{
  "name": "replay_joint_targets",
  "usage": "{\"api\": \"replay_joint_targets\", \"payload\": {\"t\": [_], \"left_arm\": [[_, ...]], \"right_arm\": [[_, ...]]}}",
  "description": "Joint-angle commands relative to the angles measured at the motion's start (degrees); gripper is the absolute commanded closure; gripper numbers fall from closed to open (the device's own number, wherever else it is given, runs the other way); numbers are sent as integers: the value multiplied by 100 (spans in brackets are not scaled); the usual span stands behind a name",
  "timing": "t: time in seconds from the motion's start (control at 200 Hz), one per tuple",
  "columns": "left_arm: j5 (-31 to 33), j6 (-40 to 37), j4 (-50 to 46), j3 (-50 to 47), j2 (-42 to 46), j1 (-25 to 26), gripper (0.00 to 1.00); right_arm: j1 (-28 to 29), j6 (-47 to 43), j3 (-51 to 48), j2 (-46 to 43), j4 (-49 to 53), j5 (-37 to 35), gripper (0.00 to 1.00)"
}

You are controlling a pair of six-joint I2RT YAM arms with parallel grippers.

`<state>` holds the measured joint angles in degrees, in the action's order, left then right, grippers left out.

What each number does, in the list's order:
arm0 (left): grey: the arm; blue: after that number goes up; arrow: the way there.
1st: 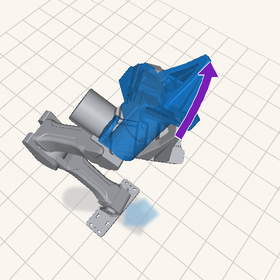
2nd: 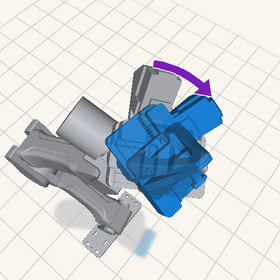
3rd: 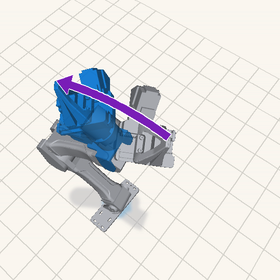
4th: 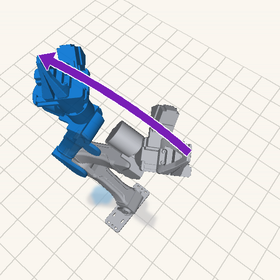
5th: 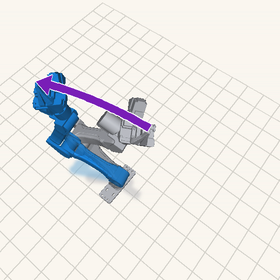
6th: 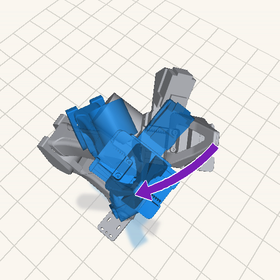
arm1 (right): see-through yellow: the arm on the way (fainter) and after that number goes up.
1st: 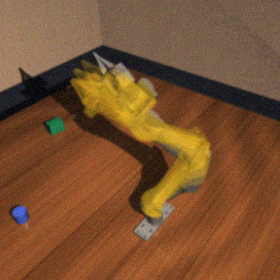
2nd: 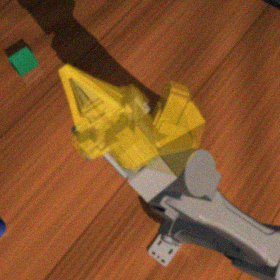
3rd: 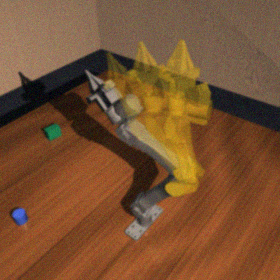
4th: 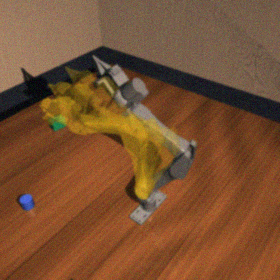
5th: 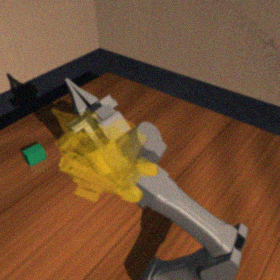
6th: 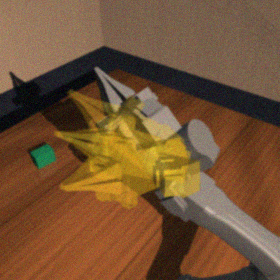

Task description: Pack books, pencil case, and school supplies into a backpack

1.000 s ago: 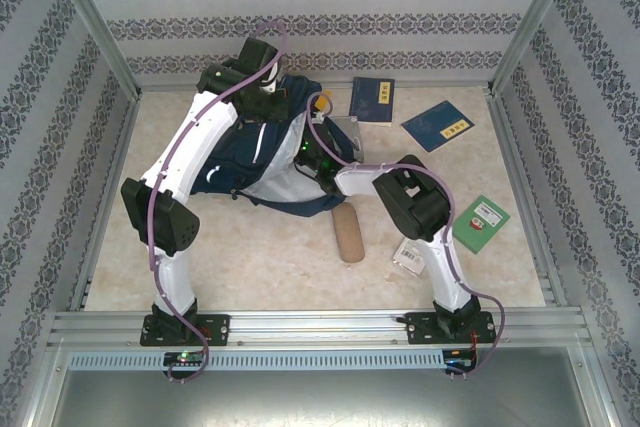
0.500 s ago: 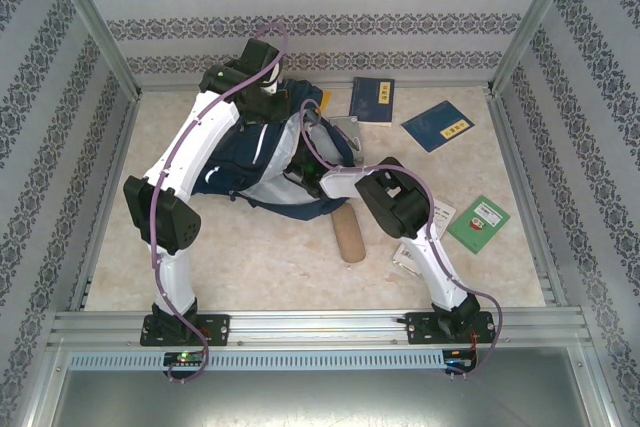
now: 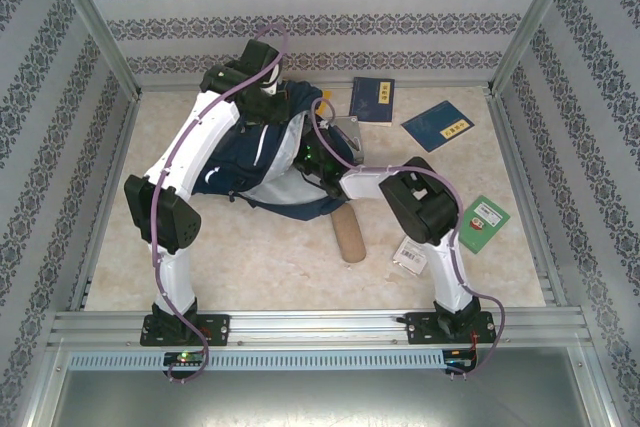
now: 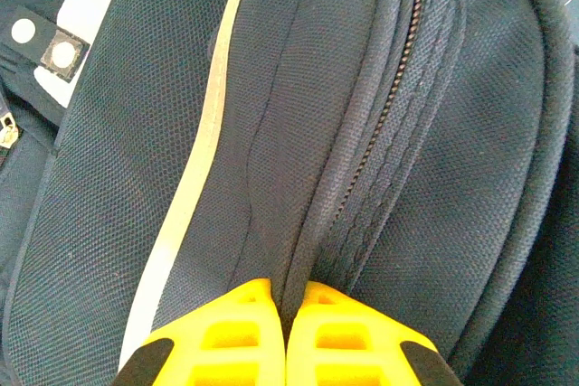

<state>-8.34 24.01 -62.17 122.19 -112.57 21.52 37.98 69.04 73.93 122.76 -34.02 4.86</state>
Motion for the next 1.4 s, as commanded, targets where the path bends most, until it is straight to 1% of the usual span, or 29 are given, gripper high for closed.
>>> {"api": "replay_joint_targets", "payload": {"t": [0.0,0.1,0.245,0.32,0.485,0.574,0.689,0.784,0.899,0.934,0.969,1.124,1.159,1.219,1.319,1.399], "left_arm": [[345,-141,240,-164,196,-158,100],[443,-198,241,-354,258,-181,100],[748,-338,237,-635,392,-240,100],[888,-387,231,-784,464,-298,100],[834,-309,368,-1150,660,-378,100],[796,-263,454,-1334,743,-381,100],[831,-254,482,-1485,814,-384,100],[852,-252,512,-1599,872,-388,100],[769,-249,571,-1697,938,-401,100],[731,-254,581,-1720,947,-395,100],[689,-242,587,-1738,948,-399,100],[488,-212,658,-1860,977,-392,100],[467,-198,664,-1881,992,-394,100],[444,-198,695,-1929,1013,-395,100],[421,-231,757,-2031,1010,-394,100],[307,-264,819,-2166,992,-394,100]], "right_arm": [[-75,-510,-336,-672,103,85,50],[-154,-734,-692,-1074,377,179,50],[-264,-1004,-1333,-1687,611,217,50],[-321,-1213,-1548,-2038,930,212,50],[-495,-1885,-1947,-2855,1652,75,51],[-765,-2173,-2095,-3214,2137,36,51],[-1264,-2411,-2119,-3434,2717,364,50],[-1539,-2852,-1980,-3450,3201,444,47],[-1761,-3388,-1509,-3248,4021,340,43],[-1830,-3471,-1408,-3179,4187,266,41],[-1914,-3507,-1349,-3138,4274,192,39],[-2263,-3674,-1083,-2937,4539,117,36],[-2347,-3686,-959,-2853,4695,74,37],[-2508,-3682,-758,-2705,4908,62,42],[-2737,-3731,-520,-2472,4984,34,48],[-2926,-3736,-327,-2284,5009,-85,60]]}}
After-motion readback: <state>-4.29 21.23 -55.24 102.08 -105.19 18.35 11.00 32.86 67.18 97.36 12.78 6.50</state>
